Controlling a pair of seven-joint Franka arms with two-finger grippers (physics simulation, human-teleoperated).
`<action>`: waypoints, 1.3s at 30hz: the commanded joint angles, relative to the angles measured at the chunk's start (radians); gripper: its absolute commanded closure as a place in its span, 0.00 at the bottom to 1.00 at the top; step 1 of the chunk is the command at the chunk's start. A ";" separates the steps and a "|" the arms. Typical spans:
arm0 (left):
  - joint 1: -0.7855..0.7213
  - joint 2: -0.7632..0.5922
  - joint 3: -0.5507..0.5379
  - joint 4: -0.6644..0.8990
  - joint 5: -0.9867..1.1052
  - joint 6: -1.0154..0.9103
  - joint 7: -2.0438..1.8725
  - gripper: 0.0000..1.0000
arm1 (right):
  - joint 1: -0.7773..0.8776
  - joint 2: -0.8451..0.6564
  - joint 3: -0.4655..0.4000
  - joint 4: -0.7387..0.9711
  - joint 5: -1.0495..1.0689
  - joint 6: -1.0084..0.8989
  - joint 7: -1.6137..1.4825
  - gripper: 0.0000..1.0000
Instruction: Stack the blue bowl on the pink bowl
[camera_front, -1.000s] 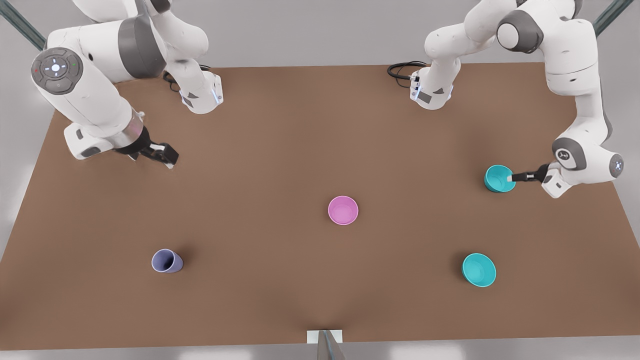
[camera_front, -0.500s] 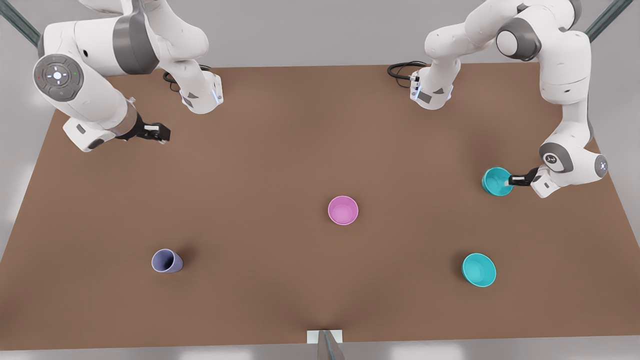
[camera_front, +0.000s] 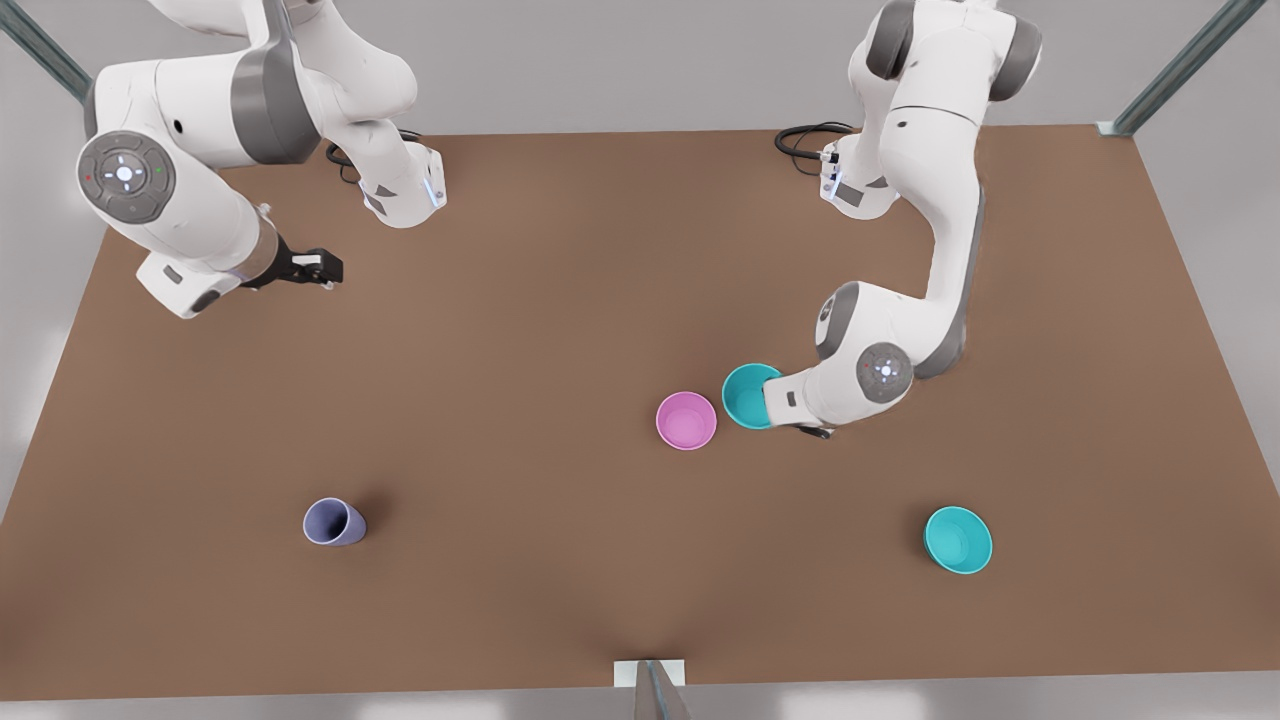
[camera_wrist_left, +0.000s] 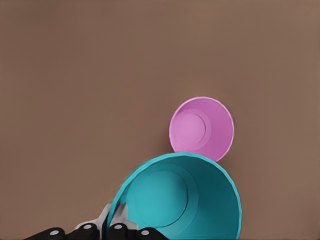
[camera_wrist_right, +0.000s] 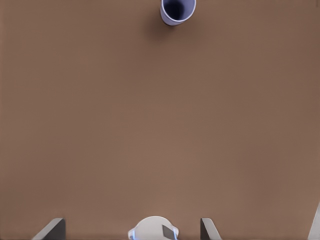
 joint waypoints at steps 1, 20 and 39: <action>-0.049 0.045 -0.002 0.055 0.001 -0.032 -0.944 0.79 | 0.001 -0.001 0.000 -0.008 0.000 0.003 -0.075 0.00; -0.088 0.212 -0.022 0.155 -0.021 0.024 -1.102 0.79 | 0.004 0.006 -0.009 -0.025 0.004 0.049 -0.075 0.00; 0.154 -0.091 -0.029 0.165 0.159 -0.462 -0.948 0.00 | 0.004 0.012 -0.015 -0.025 0.004 0.063 -0.075 0.00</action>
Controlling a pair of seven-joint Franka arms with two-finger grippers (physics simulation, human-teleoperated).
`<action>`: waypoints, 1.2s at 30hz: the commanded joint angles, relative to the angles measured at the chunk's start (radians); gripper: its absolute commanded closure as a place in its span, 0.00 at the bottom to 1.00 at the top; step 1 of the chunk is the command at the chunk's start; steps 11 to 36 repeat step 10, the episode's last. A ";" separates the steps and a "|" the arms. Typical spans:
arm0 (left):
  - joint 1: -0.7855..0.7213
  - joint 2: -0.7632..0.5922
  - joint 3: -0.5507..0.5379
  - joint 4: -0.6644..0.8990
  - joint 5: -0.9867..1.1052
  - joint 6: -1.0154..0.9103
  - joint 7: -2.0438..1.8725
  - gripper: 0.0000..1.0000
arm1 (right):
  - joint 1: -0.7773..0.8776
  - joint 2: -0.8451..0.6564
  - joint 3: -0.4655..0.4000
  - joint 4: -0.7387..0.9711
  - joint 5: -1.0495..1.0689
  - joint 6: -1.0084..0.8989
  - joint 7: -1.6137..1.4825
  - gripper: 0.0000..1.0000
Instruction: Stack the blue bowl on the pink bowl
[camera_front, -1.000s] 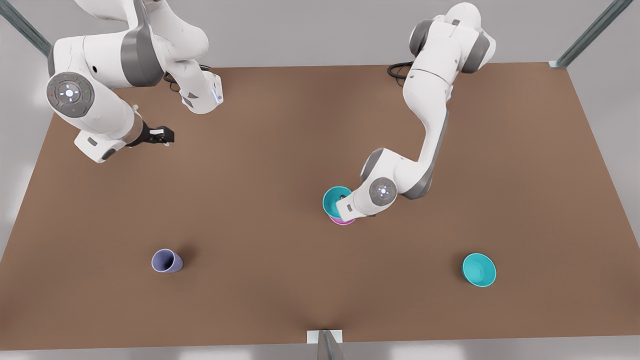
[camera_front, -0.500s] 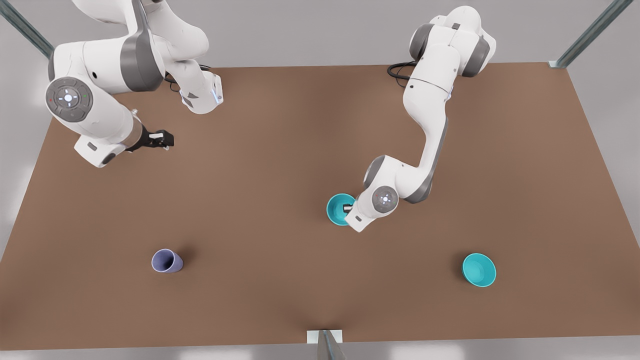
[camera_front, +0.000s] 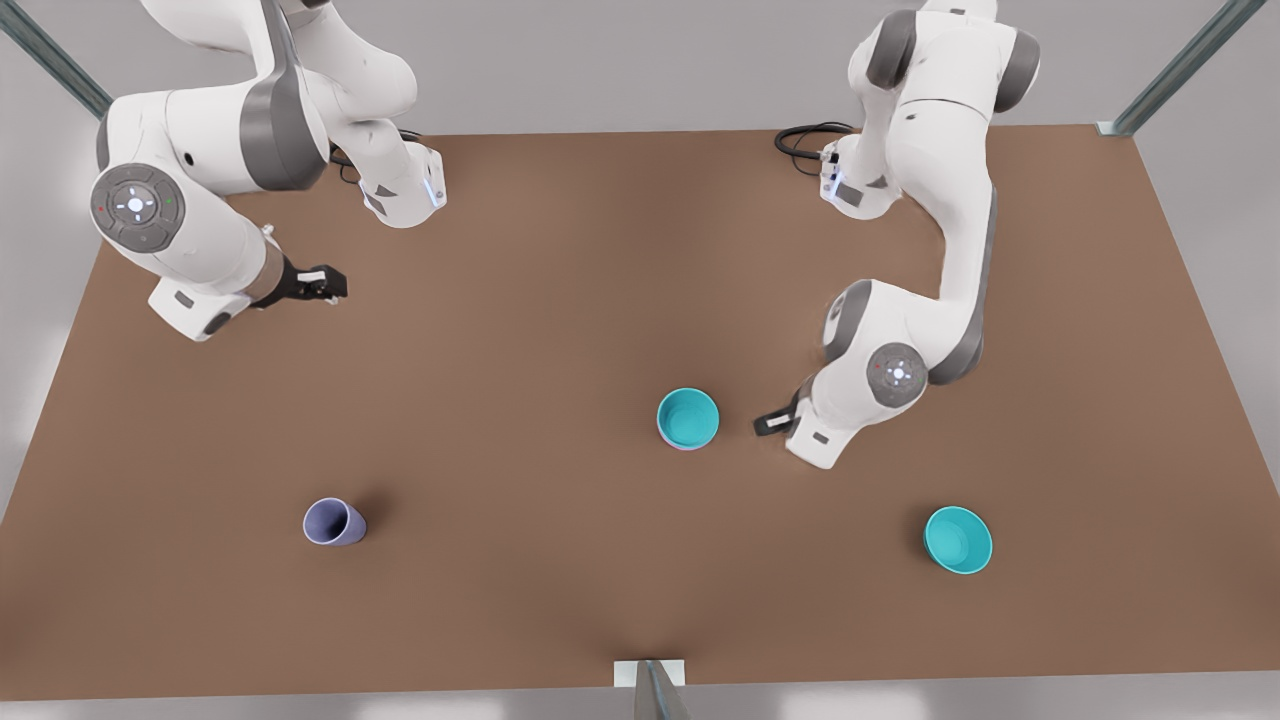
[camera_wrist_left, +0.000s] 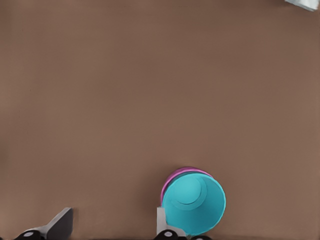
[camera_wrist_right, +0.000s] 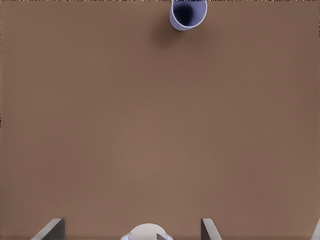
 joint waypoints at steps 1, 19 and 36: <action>0.070 -0.116 0.002 0.013 0.129 -0.333 0.029 0.00 | 0.000 -0.008 0.000 0.001 0.001 0.011 -0.008 0.00; 0.245 -0.212 -0.106 0.083 0.198 -0.485 0.410 0.00 | -0.001 -0.008 0.000 -0.002 0.001 0.012 -0.008 0.00; 0.245 -0.212 -0.106 0.083 0.198 -0.485 0.410 0.00 | -0.001 -0.008 0.000 -0.002 0.001 0.012 -0.008 0.00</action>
